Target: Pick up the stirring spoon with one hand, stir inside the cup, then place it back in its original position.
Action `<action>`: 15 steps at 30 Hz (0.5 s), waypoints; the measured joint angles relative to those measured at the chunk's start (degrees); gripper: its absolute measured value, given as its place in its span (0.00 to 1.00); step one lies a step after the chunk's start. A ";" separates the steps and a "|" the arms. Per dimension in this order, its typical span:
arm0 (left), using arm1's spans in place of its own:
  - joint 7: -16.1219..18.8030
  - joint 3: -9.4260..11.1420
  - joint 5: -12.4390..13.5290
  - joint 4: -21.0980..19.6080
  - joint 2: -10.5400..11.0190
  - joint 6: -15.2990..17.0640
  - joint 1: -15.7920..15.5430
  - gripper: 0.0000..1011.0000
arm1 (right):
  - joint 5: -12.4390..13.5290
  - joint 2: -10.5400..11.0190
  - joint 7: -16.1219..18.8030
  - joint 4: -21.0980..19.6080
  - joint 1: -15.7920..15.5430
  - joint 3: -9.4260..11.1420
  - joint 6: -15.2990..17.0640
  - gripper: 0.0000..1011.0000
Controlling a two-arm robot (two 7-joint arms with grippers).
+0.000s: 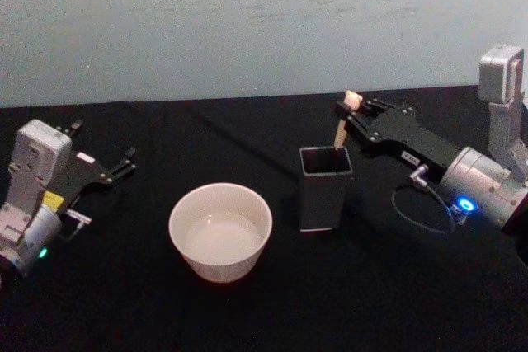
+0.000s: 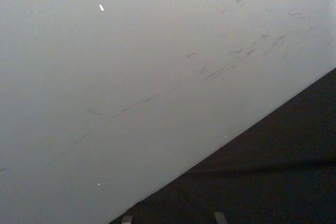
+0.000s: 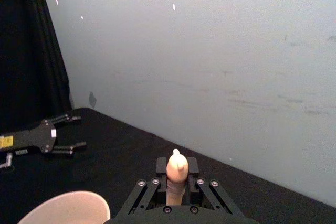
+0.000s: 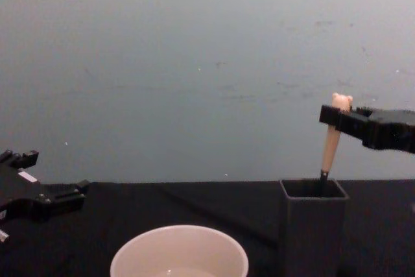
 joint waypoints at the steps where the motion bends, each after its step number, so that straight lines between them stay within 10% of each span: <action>1: 0.00 0.00 0.00 0.00 0.00 0.00 0.00 0.99 | 0.16 0.03 -0.01 -0.09 0.11 0.00 0.01 0.21; 15: 0.00 0.00 0.00 0.00 0.00 0.00 0.00 0.99 | 3.43 0.06 -0.50 -2.13 1.92 -0.10 0.09 0.21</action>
